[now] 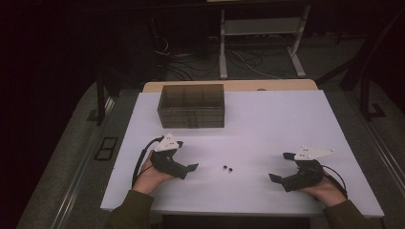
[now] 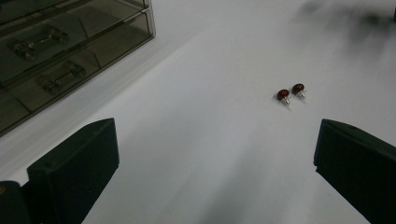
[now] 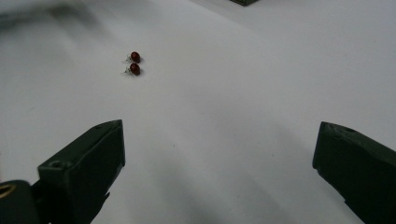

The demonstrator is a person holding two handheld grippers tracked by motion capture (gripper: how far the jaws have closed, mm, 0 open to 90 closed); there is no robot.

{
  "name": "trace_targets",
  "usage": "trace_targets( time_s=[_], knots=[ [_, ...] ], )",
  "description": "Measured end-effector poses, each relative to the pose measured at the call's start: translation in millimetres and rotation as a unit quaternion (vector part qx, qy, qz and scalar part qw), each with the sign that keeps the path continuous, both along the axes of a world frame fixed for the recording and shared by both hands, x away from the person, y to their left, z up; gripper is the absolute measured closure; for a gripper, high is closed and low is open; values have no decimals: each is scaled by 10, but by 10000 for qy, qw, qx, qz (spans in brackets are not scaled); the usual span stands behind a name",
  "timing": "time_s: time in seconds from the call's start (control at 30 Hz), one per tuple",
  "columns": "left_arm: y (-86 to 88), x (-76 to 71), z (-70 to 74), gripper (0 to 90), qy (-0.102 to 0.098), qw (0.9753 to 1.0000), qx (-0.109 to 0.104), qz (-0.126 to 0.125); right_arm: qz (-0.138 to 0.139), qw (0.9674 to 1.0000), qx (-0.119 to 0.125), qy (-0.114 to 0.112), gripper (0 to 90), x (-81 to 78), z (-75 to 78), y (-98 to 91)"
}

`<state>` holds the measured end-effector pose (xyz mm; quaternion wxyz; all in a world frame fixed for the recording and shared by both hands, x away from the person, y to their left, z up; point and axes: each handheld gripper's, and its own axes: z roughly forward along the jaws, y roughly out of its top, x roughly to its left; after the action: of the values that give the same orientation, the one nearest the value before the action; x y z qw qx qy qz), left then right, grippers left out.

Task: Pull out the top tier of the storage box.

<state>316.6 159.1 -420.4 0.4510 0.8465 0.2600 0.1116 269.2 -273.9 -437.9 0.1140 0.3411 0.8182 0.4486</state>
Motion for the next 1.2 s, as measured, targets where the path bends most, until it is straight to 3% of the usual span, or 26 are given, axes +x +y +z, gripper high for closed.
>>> trace_targets(
  time_s=[0.8,1.2],
  knots=[
    [15,113,75,0,-49,9996,-244,124,5,10000,76,-9,19,10,4,-10],
    [-6,158,68,0,-43,9997,-207,123,5,10000,39,-5,19,14,-2,-11]
  ],
)
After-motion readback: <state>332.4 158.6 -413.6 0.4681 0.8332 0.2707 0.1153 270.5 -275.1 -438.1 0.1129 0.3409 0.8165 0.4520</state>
